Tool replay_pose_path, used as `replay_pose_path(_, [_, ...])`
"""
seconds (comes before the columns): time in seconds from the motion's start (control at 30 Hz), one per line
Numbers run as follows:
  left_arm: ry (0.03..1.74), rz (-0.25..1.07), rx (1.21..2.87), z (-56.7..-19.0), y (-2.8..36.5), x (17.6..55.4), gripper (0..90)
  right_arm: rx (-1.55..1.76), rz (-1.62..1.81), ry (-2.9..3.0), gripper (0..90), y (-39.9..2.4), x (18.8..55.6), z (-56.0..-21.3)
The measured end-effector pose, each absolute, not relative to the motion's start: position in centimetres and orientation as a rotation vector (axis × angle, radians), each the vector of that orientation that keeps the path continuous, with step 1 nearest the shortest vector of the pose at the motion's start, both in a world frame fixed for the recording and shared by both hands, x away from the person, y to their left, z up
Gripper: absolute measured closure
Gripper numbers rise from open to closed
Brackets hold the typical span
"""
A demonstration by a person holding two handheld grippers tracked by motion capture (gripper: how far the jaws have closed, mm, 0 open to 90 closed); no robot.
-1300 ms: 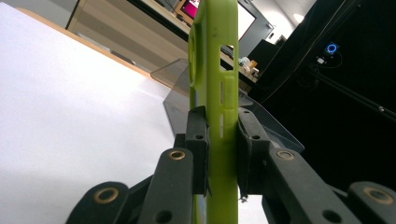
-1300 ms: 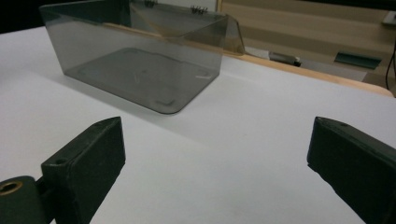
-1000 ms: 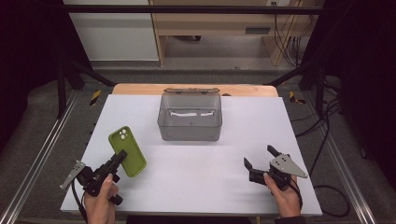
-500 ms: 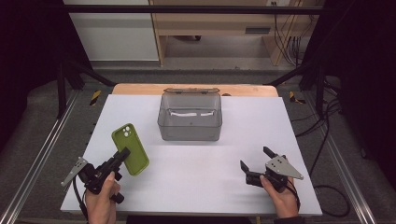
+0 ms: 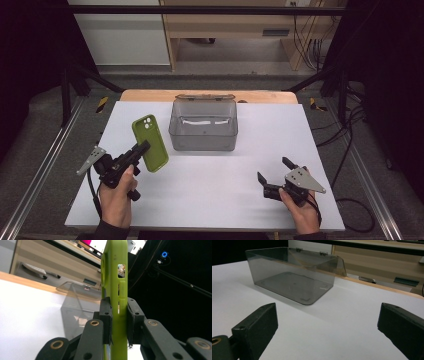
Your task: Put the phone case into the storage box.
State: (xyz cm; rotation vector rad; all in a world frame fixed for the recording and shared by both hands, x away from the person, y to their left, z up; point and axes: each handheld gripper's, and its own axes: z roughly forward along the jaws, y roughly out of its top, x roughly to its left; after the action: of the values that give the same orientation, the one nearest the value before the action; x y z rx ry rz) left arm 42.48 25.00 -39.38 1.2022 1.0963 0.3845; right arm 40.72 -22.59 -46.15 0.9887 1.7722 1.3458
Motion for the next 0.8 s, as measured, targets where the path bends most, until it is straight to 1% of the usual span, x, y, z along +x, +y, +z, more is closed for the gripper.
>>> replay_pose_path(0.3, [1.080,0.376,1.267,-37.5,22.6,44.1,77.7,0.958,1.346,1.780,3.6,-22.3,40.6,-45.9])
replay_pose_path(0.57, [1.085,0.372,1.330,-36.2,21.5,45.8,77.7,0.953,1.347,1.789,3.6,-22.1,40.5,-46.0])
replay_pose_path(0.8, [1.108,0.368,1.344,-35.3,20.8,47.6,77.7,0.954,1.351,1.783,3.5,-22.2,40.5,-46.0])
